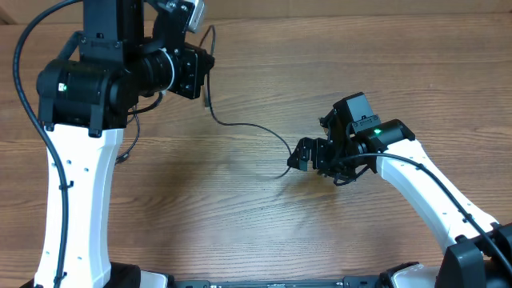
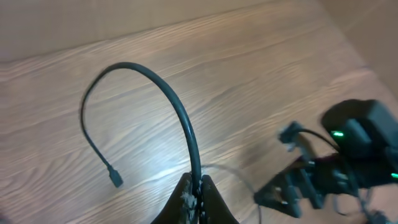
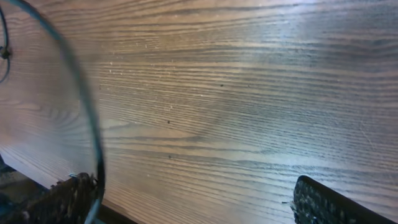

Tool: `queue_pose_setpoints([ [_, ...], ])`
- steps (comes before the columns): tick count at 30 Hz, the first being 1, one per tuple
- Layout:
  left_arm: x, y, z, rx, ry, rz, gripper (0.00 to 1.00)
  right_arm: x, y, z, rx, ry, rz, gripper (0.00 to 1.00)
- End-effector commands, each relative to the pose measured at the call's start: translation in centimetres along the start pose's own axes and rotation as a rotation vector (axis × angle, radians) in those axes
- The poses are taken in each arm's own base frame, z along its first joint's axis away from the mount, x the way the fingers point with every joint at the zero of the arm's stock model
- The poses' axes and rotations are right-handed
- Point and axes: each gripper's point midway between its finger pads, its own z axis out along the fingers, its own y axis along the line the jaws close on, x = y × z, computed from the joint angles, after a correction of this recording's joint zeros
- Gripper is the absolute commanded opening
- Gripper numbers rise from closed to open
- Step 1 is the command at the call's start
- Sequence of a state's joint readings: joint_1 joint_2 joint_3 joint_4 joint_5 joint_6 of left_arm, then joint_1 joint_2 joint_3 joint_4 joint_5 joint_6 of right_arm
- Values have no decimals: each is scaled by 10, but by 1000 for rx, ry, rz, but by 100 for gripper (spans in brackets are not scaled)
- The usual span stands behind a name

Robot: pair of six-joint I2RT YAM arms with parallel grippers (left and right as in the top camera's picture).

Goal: Untangle cables

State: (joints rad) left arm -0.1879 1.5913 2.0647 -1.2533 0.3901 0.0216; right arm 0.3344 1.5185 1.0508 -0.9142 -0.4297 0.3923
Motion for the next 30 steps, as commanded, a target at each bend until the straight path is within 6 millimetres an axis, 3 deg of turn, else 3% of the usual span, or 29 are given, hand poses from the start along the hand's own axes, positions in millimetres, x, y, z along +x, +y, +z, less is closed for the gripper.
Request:
queue_pose_setpoints([
  [1,-6,32,-14,-211,-30,-2,4,3,-6,0,31,2,6,100],
  [5,-6,77,-31,-442,-39,-39,4,5,-13,0,65,7,14,100],
  [11,-8,147,-71,-668,-108,-167,4,4,-12,0,64,5,14,100],
  [13,-15,181,-97,-762,-183,-220,4,4,-12,0,65,5,13,100],
  [20,-29,259,-183,-988,-437,-351,4,4,-12,0,64,5,13,100],
  [23,-25,280,-215,-1047,-534,-440,4,4,-12,0,64,4,13,100],
  [25,-23,286,-225,-1060,-562,-466,4,4,-12,0,64,4,13,100],
  [30,-19,290,-223,-1038,-551,-473,4,3,-12,0,61,-1,11,100],
])
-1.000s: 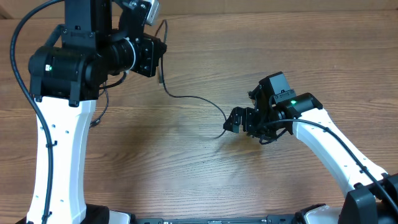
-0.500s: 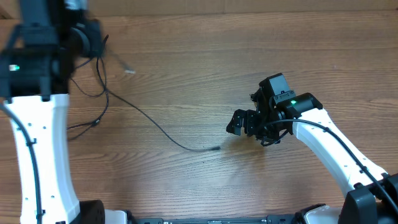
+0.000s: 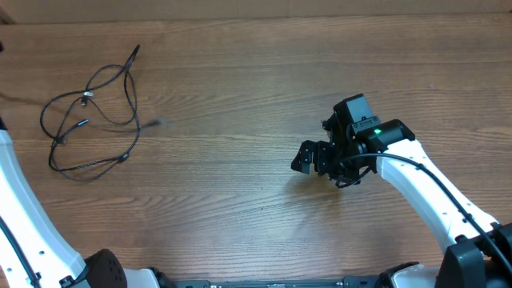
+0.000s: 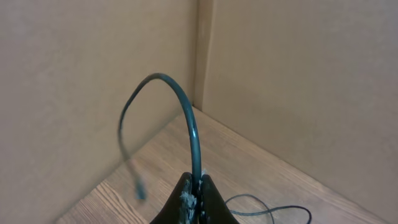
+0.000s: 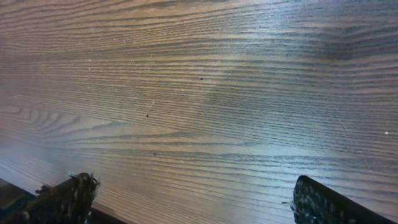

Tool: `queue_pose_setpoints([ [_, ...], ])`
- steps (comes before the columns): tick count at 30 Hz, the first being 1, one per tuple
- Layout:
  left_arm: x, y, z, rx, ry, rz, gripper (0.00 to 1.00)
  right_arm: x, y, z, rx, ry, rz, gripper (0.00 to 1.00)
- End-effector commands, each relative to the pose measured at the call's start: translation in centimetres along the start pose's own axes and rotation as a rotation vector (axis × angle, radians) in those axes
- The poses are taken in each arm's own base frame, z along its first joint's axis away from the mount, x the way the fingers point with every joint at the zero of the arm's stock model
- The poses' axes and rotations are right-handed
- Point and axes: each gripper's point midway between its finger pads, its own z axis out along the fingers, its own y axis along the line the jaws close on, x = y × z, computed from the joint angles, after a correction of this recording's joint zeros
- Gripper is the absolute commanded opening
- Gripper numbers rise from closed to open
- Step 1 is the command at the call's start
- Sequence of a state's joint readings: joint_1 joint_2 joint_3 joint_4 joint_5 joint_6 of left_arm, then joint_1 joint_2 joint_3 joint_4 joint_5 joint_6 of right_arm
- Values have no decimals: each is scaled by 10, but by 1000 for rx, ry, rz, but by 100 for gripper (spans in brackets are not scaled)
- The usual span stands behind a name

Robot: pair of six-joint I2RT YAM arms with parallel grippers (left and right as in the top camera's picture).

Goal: Untangle cables

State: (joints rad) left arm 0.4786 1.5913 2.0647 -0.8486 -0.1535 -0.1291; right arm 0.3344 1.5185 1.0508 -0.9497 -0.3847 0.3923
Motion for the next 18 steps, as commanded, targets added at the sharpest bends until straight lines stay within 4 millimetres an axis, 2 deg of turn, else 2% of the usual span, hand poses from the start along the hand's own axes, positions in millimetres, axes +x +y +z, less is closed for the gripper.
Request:
queue_pose_setpoints([
  [1,-5,-7,-9,40,-10,-33,4,-1,-1,0,6,-10,-4,100],
  [2,-1,-10,-8,57,8,-32,9,-1,-1,0,6,-10,-4,100],
  [5,12,-19,-6,111,65,-27,74,-1,-1,0,8,-7,-2,100],
  [6,17,-21,-6,126,85,-26,91,0,-2,0,8,-6,-2,100],
  [7,22,-24,-5,142,104,-25,100,0,-2,0,9,-5,-2,100],
  [14,51,-46,-14,267,233,-27,100,-1,-1,0,7,-8,-3,100],
  [18,71,-75,-29,417,330,-38,100,-6,8,0,-38,-27,-22,100],
])
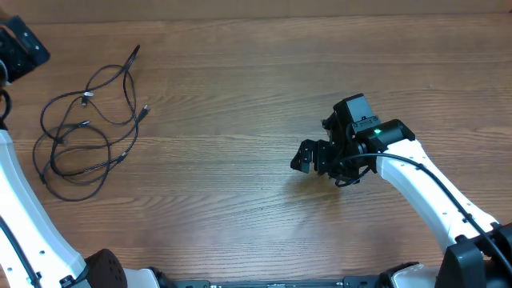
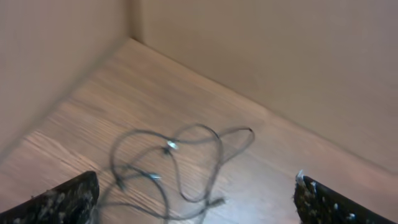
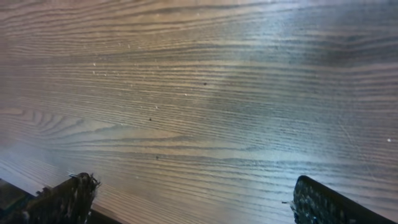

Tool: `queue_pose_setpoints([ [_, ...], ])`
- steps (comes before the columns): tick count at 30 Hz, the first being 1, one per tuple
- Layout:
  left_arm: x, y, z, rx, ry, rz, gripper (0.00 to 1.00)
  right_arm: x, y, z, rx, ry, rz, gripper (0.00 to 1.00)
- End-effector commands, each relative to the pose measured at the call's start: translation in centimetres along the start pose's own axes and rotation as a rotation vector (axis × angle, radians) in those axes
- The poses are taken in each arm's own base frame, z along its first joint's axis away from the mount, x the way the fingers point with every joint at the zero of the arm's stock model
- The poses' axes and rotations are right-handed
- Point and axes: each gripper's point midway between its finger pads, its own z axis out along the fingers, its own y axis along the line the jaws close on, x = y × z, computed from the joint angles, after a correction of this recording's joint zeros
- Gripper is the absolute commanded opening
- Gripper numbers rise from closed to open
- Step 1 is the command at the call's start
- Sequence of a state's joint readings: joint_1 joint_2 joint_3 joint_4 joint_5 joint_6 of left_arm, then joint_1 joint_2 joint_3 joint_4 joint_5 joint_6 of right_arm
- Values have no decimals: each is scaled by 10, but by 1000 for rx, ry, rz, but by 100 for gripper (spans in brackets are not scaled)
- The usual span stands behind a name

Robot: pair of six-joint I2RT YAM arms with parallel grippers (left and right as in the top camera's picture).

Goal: Untangle cables

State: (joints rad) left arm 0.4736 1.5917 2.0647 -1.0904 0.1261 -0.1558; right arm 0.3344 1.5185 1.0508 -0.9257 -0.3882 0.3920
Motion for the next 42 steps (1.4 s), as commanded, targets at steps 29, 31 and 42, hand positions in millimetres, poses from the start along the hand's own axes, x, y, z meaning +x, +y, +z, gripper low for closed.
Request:
queue_pose_setpoints([
  [29,283,-72,-50,59,1021,261,100,29,-125,-55,281,69,260,100],
  [31,290,-69,-58,68,1011,269,100,34,-125,-56,278,40,250,100],
  [42,271,-50,-98,195,410,277,100,33,-87,-123,156,-428,78,100],
])
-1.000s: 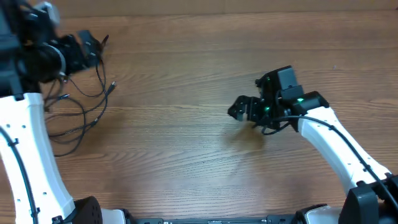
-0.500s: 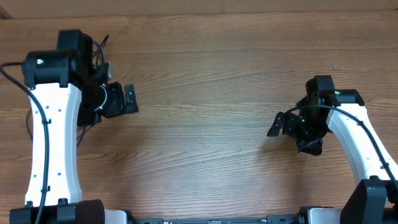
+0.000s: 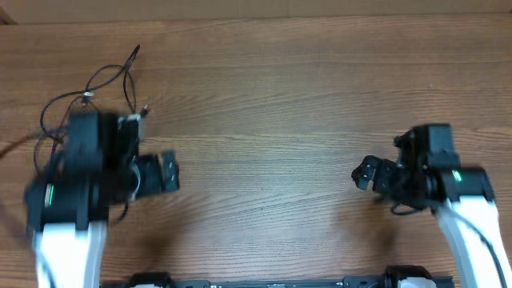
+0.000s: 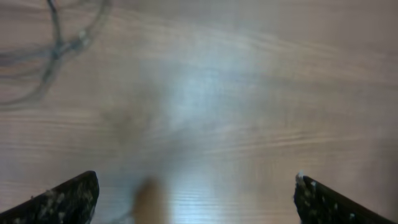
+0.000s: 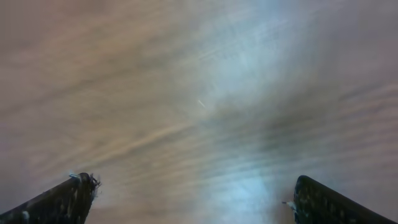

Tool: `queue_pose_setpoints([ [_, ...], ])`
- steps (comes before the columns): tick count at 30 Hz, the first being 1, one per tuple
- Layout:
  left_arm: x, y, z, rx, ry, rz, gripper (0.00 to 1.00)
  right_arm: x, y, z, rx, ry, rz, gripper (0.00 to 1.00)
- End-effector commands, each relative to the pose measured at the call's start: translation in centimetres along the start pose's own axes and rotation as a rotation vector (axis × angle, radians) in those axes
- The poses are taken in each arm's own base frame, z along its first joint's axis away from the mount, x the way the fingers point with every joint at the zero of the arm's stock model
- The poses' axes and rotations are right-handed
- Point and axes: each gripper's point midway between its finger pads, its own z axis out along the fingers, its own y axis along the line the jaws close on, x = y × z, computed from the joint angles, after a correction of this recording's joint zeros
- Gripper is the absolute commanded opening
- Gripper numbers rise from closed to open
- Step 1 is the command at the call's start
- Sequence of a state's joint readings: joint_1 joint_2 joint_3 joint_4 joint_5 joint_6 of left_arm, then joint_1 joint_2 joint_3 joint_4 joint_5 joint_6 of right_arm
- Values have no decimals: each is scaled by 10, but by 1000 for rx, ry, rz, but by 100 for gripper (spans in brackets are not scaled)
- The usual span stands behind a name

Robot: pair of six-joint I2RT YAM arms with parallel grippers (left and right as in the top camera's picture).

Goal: Untangle cables

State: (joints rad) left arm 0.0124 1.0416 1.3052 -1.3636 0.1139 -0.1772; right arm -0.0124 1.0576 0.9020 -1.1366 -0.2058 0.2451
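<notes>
A pile of thin black cables (image 3: 108, 70) with a small white tag lies at the far left of the wooden table (image 3: 272, 96); my left arm hides its lower loops. My left gripper (image 3: 168, 172) hangs to the right of the pile, open and holding nothing. The blurred left wrist view shows one cable loop (image 4: 56, 50) at the top left, far from the spread fingers (image 4: 68, 202). My right gripper (image 3: 364, 172) is open over bare wood at the right. Only blurred wood lies between its fingers (image 5: 320, 202) in the right wrist view.
A tan wall runs along the table's far edge (image 3: 256, 10). Nothing else stands on the wood between the two arms.
My left arm was up at the far left corner and now stands over the table's left front, covering part of the pile. My right arm has moved to the right. Both grippers remain open.
My left gripper was shut on a black cable held up at the back left, its far end reaching my open right gripper. Then it held that cable at the far left corner, clear of the right gripper. Then it was open, the cable on the pile. Now both arms stand nearer the front.
</notes>
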Motion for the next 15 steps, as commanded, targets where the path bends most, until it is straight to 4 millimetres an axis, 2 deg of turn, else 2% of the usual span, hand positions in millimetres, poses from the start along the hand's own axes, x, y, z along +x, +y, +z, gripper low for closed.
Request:
queue_pose_setpoints([
  [1,12,10,-20,-27,-201,18,100,-7,9,-35,-51,-188,-55,100],
  [4,13,13,-39,-23,-357,26,100,-9,16,-62,-93,-323,-86,100],
  [7,21,13,-53,-14,-426,30,100,-8,22,-79,-129,-408,-108,100],
  [10,32,14,-59,-12,-436,30,100,-6,22,-86,-137,-437,-115,100],
  [15,49,18,-54,-24,-374,26,100,-7,22,-85,-135,-433,-114,100],
])
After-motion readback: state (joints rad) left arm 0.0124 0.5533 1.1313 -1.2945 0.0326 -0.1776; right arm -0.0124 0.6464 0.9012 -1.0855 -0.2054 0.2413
